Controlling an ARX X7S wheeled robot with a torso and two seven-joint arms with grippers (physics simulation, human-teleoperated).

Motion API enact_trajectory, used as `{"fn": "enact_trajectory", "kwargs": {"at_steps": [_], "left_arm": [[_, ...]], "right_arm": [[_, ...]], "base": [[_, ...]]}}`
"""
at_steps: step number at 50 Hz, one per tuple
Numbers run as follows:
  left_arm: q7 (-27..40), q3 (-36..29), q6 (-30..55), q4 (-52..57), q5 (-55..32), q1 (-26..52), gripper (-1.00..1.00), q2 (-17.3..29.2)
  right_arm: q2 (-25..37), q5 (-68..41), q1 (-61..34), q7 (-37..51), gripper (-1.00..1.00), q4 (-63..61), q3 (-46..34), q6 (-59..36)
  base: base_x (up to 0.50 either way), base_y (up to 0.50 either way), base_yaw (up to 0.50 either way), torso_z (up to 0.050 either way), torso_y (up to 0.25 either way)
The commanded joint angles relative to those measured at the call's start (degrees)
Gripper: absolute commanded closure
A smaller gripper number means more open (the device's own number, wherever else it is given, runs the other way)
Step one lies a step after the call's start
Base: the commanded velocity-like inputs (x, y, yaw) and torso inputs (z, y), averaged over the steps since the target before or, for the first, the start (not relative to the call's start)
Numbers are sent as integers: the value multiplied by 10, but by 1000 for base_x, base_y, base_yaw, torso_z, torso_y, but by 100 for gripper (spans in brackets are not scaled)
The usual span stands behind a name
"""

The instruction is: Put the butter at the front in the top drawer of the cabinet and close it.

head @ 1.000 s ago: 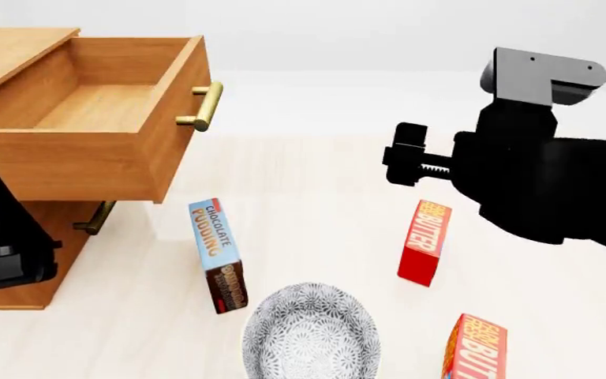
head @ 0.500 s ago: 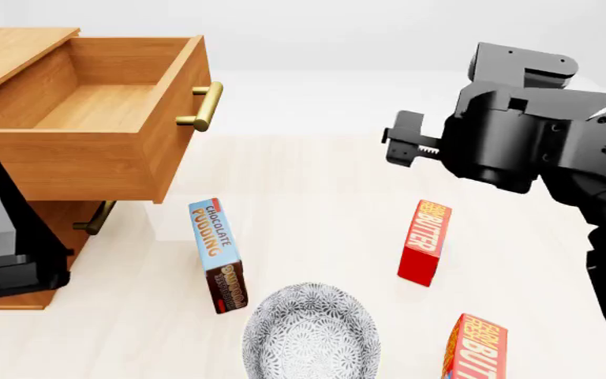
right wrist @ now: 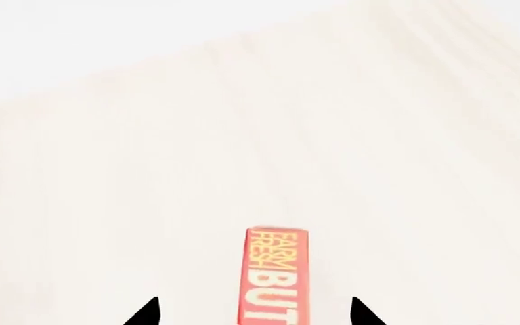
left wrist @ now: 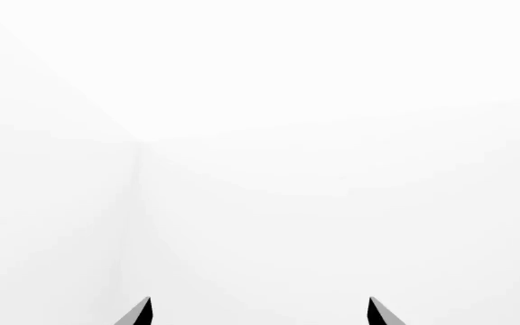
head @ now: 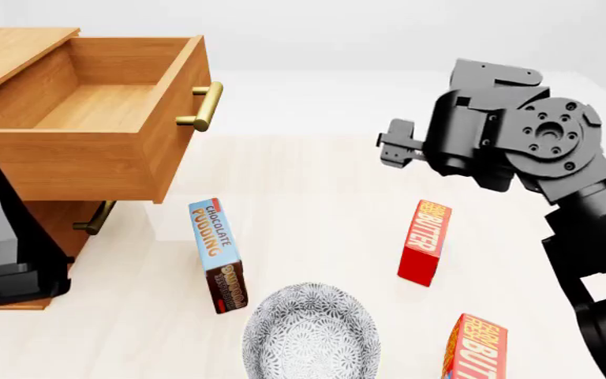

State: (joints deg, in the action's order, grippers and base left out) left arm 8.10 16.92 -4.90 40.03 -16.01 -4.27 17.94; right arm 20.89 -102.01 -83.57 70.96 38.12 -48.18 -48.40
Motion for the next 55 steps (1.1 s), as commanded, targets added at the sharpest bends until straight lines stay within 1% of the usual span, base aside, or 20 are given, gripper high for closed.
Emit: {"fn": "enact_trajectory", "kwargs": {"at_steps": [1, 8, 17, 39, 55], "left_arm": [[1, 2, -8, -3, 0, -8, -100, 0], [-2, 4, -21, -14, -2, -11, -100, -1], [-3, 7, -30, -19, -3, -15, -100, 0], [5, 0, -23, -10, 0, -19, -100, 2], [5, -5, -30, -18, 2, -23, -100, 2]], "right_arm": [[-29, 44, -16, -54, -100, 90, -32, 7], [-44, 65, -19, -84, -100, 133, -50, 8], [-56, 67, -10, -105, -100, 165, -54, 12], [-41, 42, 37, -78, -100, 136, -38, 15], [-49, 47, 53, -105, -100, 162, -43, 20]], "base": [[0, 0, 0, 0, 0], [0, 0, 0, 0, 0], [0, 0, 0, 0, 0], [0, 0, 0, 0, 0], [0, 0, 0, 0, 0]]}}
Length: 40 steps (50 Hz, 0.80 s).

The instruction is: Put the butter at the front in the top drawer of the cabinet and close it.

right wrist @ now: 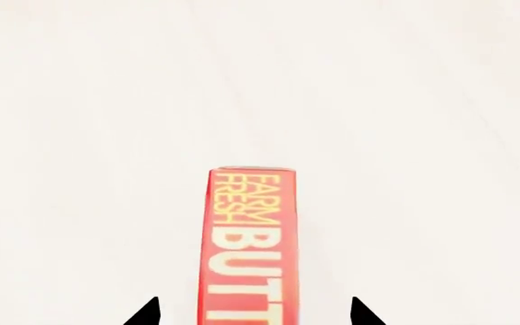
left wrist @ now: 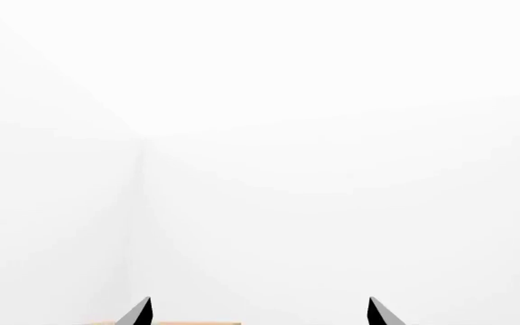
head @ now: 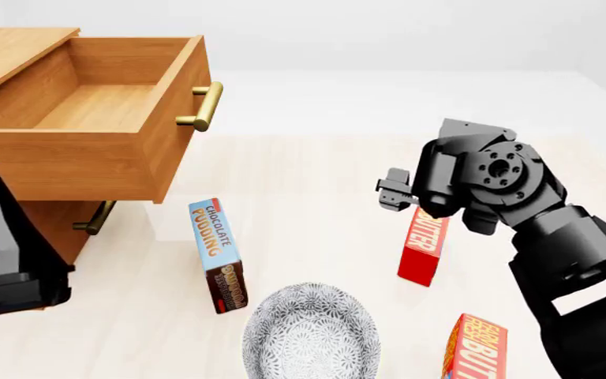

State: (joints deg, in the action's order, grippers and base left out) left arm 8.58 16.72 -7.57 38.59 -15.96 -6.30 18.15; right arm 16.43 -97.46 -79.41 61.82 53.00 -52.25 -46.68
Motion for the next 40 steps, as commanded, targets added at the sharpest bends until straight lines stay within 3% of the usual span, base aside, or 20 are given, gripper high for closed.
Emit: {"fn": "enact_trajectory", "kwargs": {"at_steps": [1, 40], "left_arm": [[2, -3, -2, -2, 1, -3, -100, 1], [9, -12, 1, -4, 0, -5, -100, 6]], "right_arm": [[-5, 1, 13, -14, -100, 13, -3, 3], [-45, 24, 25, -103, -100, 113, -26, 7]], "base": [[0, 0, 0, 0, 0], [0, 0, 0, 0, 0]]}}
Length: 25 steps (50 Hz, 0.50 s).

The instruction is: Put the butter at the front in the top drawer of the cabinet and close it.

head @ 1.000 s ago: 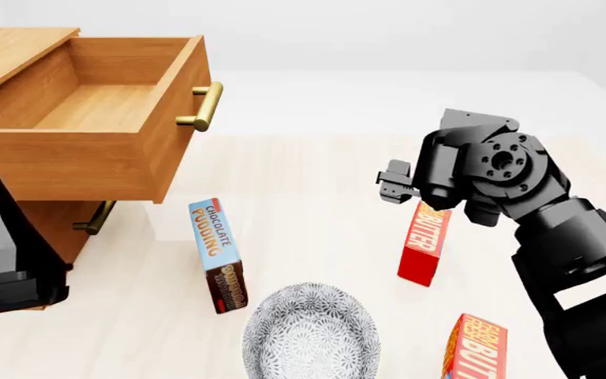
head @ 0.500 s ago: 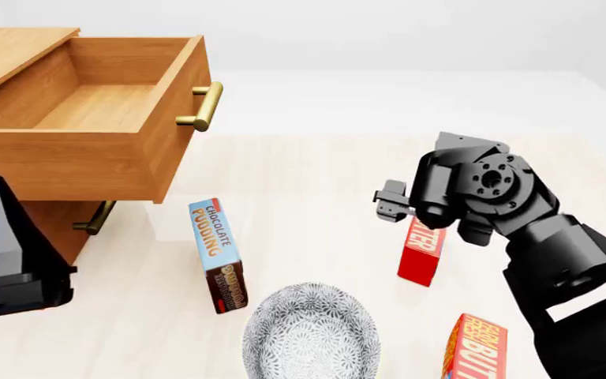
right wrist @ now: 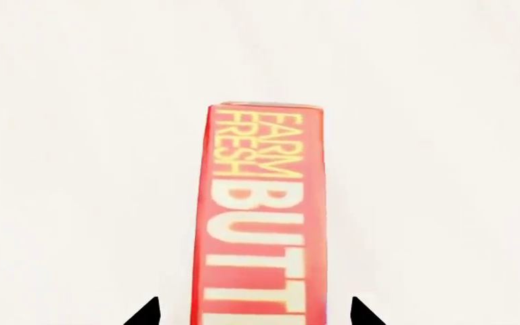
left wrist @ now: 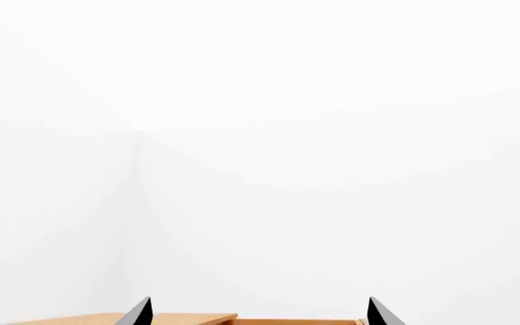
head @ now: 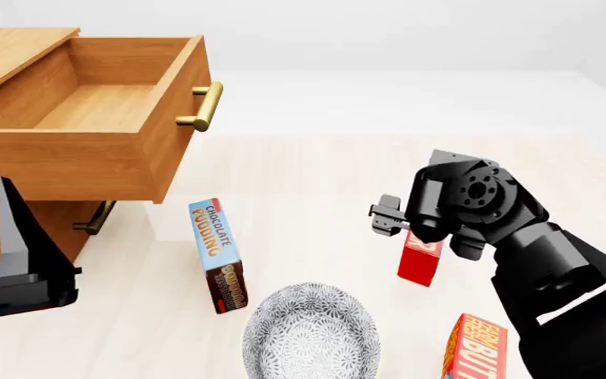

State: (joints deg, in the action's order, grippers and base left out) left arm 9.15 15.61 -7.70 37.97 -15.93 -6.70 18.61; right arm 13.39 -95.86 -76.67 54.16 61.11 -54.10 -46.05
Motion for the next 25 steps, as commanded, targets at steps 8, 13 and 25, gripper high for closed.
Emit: {"fn": "enact_trajectory", "kwargs": {"at_steps": [8, 13, 25], "left_arm": [[4, -3, 1, 1, 0, -3, -100, 1], [5, -5, 0, 1, 0, -4, -100, 2], [6, -8, -6, -2, 2, -10, -100, 1]], "right_arm": [[-25, 13, -3, -44, -100, 57, -13, 2], [-30, 15, -2, -55, -100, 69, -14, 3], [-18, 7, 14, -45, -100, 51, -5, 9]], "base": [[0, 0, 0, 0, 0], [0, 0, 0, 0, 0], [0, 0, 0, 0, 0]]}}
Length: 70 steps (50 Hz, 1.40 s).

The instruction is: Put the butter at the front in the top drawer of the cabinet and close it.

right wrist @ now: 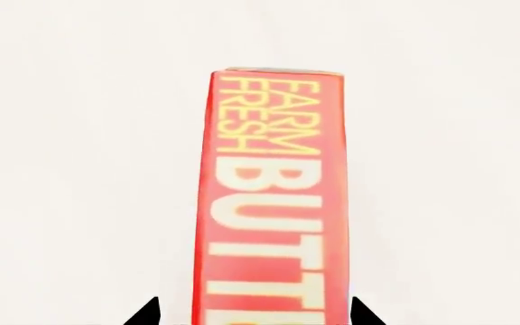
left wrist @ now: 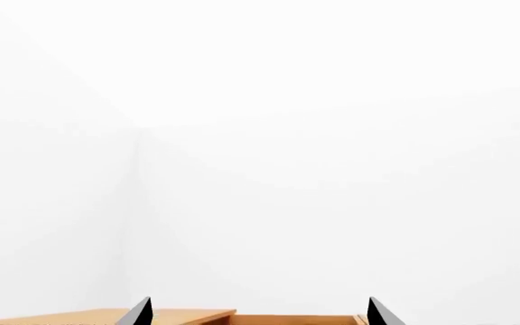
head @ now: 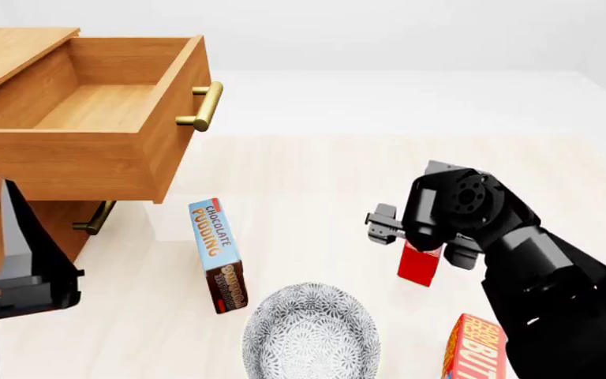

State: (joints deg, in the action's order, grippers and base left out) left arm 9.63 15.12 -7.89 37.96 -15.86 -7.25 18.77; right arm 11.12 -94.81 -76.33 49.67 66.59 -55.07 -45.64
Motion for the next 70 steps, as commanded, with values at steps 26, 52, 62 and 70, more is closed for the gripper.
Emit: {"fn": "enact_trajectory", "kwargs": {"at_steps": [26, 52, 62, 70], "left_arm": [[6, -13, 10, -10, 2, 15, -100, 9], [11, -7, 8, 4, -4, 1, -100, 15], [7, -14, -2, 9, 4, -15, -100, 14], [-1, -39, -4, -1, 31, -29, -100, 10]], "right_arm": [[13, 3, 20, 5, 100, -24, 6, 27], [159, 92, -76, 71, 100, -436, -25, 30], [227, 171, -110, 39, 100, -611, -49, 39], [287, 223, -139, -7, 100, -741, -81, 18]], "base": [[0, 0, 0, 0, 0], [0, 0, 0, 0, 1], [0, 0, 0, 0, 1], [0, 0, 0, 0, 1]]}}
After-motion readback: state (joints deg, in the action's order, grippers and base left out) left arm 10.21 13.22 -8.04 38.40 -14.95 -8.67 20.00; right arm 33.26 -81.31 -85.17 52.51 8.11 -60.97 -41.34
